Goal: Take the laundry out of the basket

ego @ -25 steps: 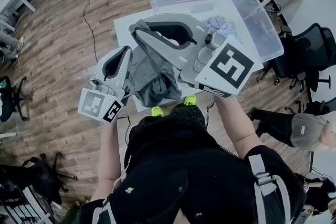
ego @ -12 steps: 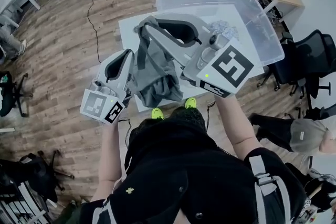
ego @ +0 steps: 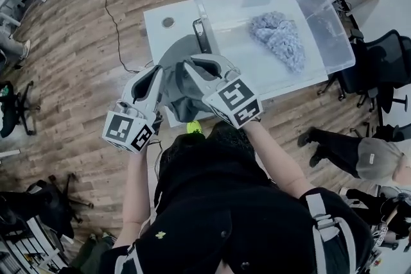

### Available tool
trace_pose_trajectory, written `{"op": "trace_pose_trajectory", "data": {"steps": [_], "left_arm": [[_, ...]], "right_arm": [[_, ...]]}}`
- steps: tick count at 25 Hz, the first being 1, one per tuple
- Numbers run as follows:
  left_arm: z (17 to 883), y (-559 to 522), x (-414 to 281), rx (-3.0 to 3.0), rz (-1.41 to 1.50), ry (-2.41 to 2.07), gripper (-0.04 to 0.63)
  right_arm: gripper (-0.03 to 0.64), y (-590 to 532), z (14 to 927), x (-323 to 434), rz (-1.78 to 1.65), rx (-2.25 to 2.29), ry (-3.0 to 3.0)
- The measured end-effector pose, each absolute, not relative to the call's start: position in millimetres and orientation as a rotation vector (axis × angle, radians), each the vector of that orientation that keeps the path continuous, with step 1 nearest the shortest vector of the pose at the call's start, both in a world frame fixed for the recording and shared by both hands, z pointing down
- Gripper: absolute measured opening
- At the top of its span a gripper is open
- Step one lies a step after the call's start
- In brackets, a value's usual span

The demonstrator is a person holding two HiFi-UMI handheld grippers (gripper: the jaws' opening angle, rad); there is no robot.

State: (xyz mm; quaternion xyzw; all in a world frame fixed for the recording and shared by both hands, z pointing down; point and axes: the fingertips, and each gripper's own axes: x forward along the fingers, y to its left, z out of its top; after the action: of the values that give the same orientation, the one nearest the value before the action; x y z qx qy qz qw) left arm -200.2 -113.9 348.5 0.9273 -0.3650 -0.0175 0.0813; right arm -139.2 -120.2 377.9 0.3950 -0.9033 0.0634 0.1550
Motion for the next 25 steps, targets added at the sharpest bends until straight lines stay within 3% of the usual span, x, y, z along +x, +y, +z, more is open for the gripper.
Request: {"op": "trace_pose_trajectory", "data": {"steps": [7,11,16,18,23,25], "left_arm": [[367,-117,-203,2.726,-0.029,-1.079,0.011],[372,-122,-207,2.715,-0.034,-1.085,0.011],[372,-128,-200,2.723,-0.037,-1.04,0.011],[371,-131,-195,2.735,-0.042,-1.018,0.011],[363,-138,-175,2.789,-0.019,-0.987,0.011],[357,-137,-165,2.812,-0.025,-0.959,0.009]], "right_arm": [[0.024,-127,400,-130,0.215,1.129,-2.444],[0.17,-120,408,-123,0.179,1.057,-2.336],[0.173,-121,411,-102,0.168,1.08,-2.278],[0.158,-124,402,-99,0.15,1.111,-2.311],[0.007,-129,377,-99,0.04,1.183,-2.417],[0.001,-129,373,-100,0.054,1.18,-2.451]]}}
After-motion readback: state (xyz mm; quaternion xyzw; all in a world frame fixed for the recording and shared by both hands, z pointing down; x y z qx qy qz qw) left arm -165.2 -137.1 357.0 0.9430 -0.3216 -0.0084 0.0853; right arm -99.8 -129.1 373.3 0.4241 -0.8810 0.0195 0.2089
